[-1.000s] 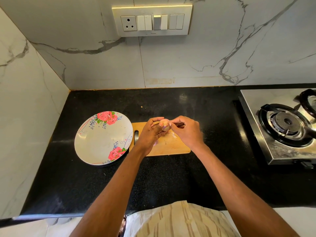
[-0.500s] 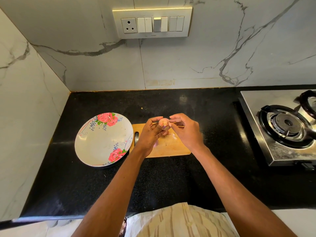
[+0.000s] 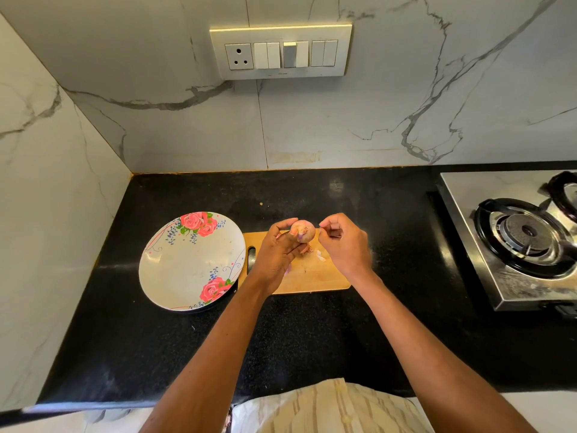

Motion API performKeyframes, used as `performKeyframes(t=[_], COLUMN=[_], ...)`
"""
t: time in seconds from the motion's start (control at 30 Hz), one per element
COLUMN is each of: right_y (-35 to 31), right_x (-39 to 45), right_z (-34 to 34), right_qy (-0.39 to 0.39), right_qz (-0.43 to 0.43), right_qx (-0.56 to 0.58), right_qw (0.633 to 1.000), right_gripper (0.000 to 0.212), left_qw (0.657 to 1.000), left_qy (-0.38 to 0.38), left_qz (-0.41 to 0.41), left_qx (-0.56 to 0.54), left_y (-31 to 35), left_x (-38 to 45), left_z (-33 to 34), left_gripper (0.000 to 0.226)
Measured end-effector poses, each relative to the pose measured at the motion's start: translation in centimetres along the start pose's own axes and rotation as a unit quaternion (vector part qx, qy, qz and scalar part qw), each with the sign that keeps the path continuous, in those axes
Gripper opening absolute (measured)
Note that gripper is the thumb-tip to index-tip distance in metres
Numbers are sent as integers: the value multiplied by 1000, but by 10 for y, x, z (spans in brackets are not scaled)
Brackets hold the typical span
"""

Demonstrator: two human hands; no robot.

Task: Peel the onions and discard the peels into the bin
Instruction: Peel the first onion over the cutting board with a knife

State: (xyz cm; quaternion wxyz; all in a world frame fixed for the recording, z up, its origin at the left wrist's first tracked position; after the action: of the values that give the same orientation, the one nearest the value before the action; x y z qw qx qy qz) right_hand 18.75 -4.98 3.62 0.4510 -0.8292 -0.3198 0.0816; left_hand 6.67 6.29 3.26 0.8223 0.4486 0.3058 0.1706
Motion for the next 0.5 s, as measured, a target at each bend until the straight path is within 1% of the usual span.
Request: performKeyframes(t=[0.07, 0.13, 0.2, 0.27, 0.37, 0.5], right_y=[7, 10, 8, 1, -7, -8], right_x=[1, 1, 0, -1, 0, 1], right_z=[1, 2, 3, 3, 3, 1], right_qy=[-22, -47, -66, -77, -63, -38], right_qz=[26, 37, 29, 22, 13, -12], right_qx=[-16, -21, -21, -5, 22, 3], right_qw=[999, 998, 997, 997, 998, 999], right_gripper=[10, 11, 15, 18, 17, 16], left_qw=[1000, 1000, 1000, 999, 999, 998], left_qy=[3, 8, 15, 21, 24, 10], left_qz=[-4, -7, -10, -9, 8, 31], left_qx=[-10, -7, 12, 23, 32, 62], left_y=[1, 1, 1, 0, 1, 3], left_x=[2, 3, 5, 6, 6, 7], left_z=[-1, -2, -3, -2, -1, -1], left_gripper=[39, 28, 25, 26, 34, 32])
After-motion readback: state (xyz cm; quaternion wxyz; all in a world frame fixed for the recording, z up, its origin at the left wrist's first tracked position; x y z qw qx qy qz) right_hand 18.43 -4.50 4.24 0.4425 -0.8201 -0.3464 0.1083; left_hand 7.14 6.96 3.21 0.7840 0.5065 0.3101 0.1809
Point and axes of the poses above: each hand's wrist, its own x-axis towards the middle knuckle, its own z-axis out of the palm, y = z × x, the point moved 3 cm from there along x, towards the middle knuckle, and after that the axes turned 5 degrees about -x, right-handed, at the moved point
